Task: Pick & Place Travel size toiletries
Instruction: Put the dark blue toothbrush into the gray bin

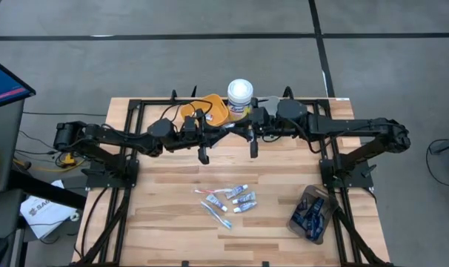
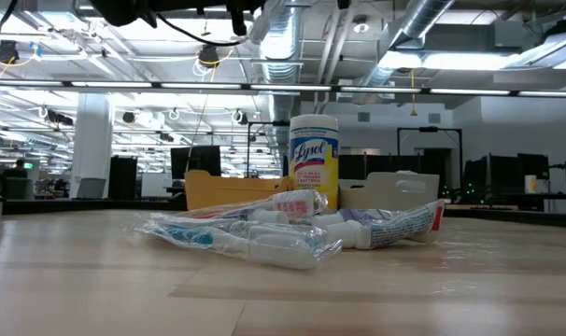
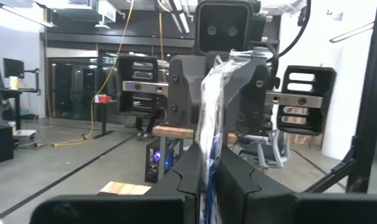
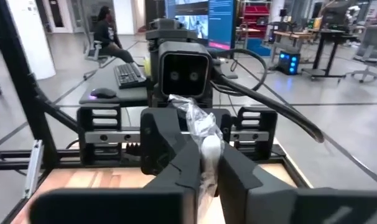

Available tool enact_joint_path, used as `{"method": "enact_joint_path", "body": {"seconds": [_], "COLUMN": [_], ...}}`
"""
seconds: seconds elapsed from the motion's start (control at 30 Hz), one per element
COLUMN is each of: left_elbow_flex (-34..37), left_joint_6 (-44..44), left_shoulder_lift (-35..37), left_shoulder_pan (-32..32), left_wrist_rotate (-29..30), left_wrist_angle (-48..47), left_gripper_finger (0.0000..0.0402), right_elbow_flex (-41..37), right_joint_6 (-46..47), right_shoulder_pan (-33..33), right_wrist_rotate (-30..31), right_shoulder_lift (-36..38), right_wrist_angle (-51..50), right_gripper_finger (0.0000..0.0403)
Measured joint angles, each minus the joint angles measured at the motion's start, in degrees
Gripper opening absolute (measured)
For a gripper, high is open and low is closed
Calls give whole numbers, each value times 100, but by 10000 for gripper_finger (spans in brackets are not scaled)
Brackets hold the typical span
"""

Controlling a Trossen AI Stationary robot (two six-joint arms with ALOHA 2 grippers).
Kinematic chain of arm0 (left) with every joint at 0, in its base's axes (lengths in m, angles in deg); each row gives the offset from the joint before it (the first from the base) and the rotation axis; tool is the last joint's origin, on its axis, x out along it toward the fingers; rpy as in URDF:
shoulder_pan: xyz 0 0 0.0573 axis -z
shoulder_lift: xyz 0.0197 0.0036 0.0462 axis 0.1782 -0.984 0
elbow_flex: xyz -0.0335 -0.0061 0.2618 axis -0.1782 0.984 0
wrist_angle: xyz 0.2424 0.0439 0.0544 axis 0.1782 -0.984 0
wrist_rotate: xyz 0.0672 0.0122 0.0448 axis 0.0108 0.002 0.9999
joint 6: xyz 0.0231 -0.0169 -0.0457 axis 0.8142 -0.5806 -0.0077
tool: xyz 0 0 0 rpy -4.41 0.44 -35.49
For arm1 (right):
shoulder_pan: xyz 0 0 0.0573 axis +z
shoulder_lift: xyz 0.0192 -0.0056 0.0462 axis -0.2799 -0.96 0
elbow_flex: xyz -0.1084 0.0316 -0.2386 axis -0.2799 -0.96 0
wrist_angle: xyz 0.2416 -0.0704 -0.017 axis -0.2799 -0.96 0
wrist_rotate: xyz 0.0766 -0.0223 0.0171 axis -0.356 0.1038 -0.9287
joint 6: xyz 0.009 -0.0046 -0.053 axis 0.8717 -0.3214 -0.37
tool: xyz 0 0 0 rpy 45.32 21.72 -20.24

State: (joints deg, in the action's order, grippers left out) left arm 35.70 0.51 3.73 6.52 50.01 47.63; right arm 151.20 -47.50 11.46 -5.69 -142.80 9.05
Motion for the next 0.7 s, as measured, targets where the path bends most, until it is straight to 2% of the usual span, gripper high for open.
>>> {"method": "enact_joint_path", "body": {"seconds": [0.13,0.23,0.33,0.53,0.7], "left_elbow_flex": [0,-2,-7,-9,-9], "left_joint_6": [0,13,47,18,16], "left_shoulder_lift": [2,4,8,11,9], "left_shoulder_pan": [0,0,-4,-9,-3], "left_wrist_rotate": [2,-22,-211,-221,-16], "left_wrist_angle": [6,-29,-153,-633,-961], "left_gripper_finger": [21,37,72,158,225], "right_elbow_flex": [2,0,-2,-10,-9], "right_joint_6": [43,162,377,917,1039], "right_shoulder_pan": [-13,-25,-55,-250,-391], "right_wrist_rotate": [6,36,166,327,397], "right_shoulder_lift": [0,0,11,118,273], "right_wrist_angle": [8,9,2,-155,-286], "right_gripper_finger": [23,18,18,18,18]}}
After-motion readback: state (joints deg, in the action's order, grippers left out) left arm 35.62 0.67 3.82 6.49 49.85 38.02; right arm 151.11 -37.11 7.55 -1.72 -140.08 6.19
